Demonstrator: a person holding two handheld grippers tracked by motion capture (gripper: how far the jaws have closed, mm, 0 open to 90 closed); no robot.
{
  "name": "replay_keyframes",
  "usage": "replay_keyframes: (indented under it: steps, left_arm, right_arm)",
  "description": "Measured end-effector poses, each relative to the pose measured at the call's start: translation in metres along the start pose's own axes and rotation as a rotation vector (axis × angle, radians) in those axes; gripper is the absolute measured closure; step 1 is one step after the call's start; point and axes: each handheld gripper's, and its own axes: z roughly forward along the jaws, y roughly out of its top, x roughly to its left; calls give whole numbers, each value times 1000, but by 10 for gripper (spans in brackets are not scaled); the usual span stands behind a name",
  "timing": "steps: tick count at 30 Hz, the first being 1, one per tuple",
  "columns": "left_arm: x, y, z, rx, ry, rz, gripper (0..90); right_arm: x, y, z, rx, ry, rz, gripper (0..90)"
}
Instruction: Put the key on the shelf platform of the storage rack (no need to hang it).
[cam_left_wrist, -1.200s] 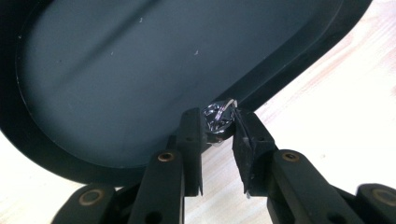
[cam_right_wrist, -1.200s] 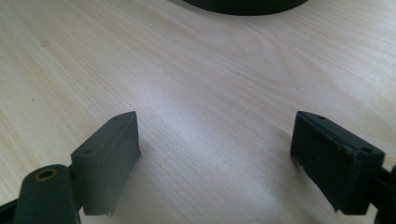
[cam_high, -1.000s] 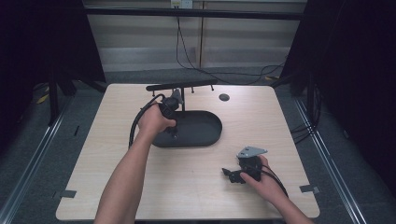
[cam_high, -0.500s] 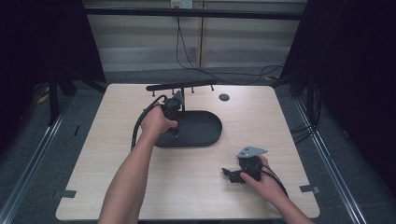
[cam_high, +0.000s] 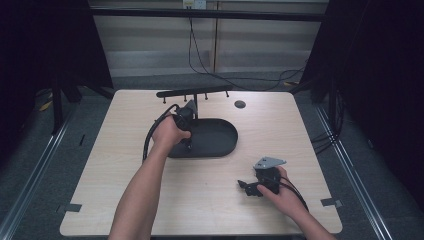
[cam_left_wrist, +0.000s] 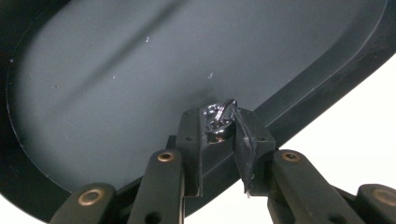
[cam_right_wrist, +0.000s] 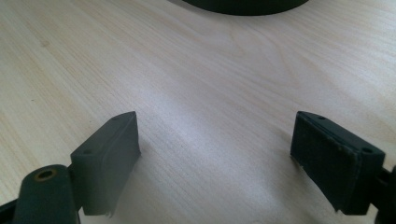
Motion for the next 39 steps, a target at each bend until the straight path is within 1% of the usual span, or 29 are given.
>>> replay_keyframes:
  steps: [1, 2, 4, 5, 7, 8, 15, 17, 18, 20, 25, 27, 29, 33, 37, 39]
  left_arm:
    - [0, 0, 1, -2, 4, -1, 730]
    - [-2, 1, 1, -14, 5, -9, 729]
    - [-2, 1, 1, -15, 0, -10, 729]
    - [-2, 1, 1, -18, 4, -1, 729]
    - [-2, 2, 1, -21, 7, 3, 729]
    - [-1, 2, 1, -27, 5, -2, 728]
    - [-2, 2, 2, -41, 18, 5, 723]
    - [-2, 2, 2, -44, 30, 17, 712]
    - [-2, 1, 3, -52, 42, 20, 678]
    - [-1, 1, 5, -46, 45, 17, 668]
    - [1, -1, 6, -43, 36, 19, 654]
    - [2, -1, 7, -50, 36, 10, 640]
    - [2, -2, 6, -52, 37, 8, 636]
    - [1, -2, 5, -55, 24, -3, 629]
    - [1, -3, 4, -58, 16, -3, 626]
    - [0, -3, 3, -57, 14, -5, 623]
  right_arm:
    - [0, 0, 0, 0, 0, 0, 151]
    - [0, 0, 0, 0, 0, -1, 151]
    - [0, 0, 0, 0, 0, 0, 150]
    - [0, 0, 0, 0, 0, 0, 150]
    - [0, 0, 0, 0, 0, 0, 151]
    - [0, 0, 0, 0, 0, 0, 151]
    - [0, 0, 0, 0, 0, 1, 151]
    - [0, 0, 0, 0, 0, 0, 151]
    - [0, 0, 0, 0, 0, 0, 150]
    - [0, 0, 0, 0, 0, 0, 151]
    - [0, 0, 0, 0, 0, 1, 151]
    - [0, 0, 0, 0, 0, 0, 150]
    - [0, 0, 0, 0, 0, 0, 150]
    - [0, 0, 0, -3, 1, -7, 150]
    - [0, 0, 0, 0, 1, -1, 150]
    - [0, 0, 0, -4, 1, -7, 150]
